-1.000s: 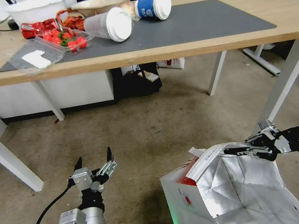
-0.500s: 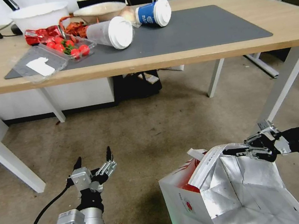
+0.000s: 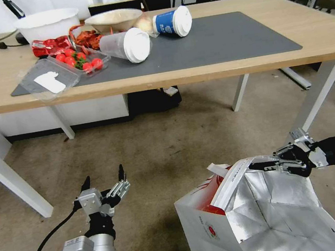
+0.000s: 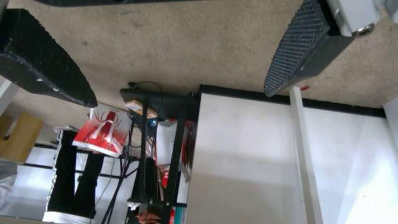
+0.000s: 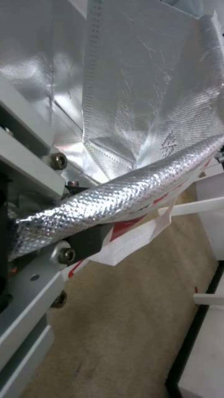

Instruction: Pick up the food delivery bag from the floor and place it on the table.

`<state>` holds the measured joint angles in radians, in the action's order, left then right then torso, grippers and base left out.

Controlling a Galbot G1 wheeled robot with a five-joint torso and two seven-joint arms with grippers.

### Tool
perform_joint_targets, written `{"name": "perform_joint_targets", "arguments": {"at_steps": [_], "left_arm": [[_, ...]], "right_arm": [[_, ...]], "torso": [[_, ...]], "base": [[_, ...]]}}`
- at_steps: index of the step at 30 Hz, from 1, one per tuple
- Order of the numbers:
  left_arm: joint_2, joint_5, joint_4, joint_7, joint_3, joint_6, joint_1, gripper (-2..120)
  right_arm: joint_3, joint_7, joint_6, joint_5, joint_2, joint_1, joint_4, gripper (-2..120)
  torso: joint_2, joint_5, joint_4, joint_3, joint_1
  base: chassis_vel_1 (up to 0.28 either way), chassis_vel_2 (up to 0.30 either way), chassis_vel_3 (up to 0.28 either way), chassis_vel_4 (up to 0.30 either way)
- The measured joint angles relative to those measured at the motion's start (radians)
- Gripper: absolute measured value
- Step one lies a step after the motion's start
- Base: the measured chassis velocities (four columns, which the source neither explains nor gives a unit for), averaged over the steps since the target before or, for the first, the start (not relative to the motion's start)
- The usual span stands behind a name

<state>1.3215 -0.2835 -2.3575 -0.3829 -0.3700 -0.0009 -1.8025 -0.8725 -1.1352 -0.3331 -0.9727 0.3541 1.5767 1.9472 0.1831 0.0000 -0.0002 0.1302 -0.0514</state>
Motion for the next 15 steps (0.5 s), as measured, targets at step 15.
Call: {"name": "perform_joint_targets", "arguments": {"at_steps": [15], "left_arm": [[0.005,0.003,-0.006,0.001,-0.004,0.000,-0.002,100]], "right_arm": [[-0.003,-0.003,-0.007,-0.011,-0.004,0.000,0.021,0]], "torso": [[0.061,0.0000,0.0000,0.047,-0.014]], "base": [[0.000,0.000,0.000,0.000]]}}
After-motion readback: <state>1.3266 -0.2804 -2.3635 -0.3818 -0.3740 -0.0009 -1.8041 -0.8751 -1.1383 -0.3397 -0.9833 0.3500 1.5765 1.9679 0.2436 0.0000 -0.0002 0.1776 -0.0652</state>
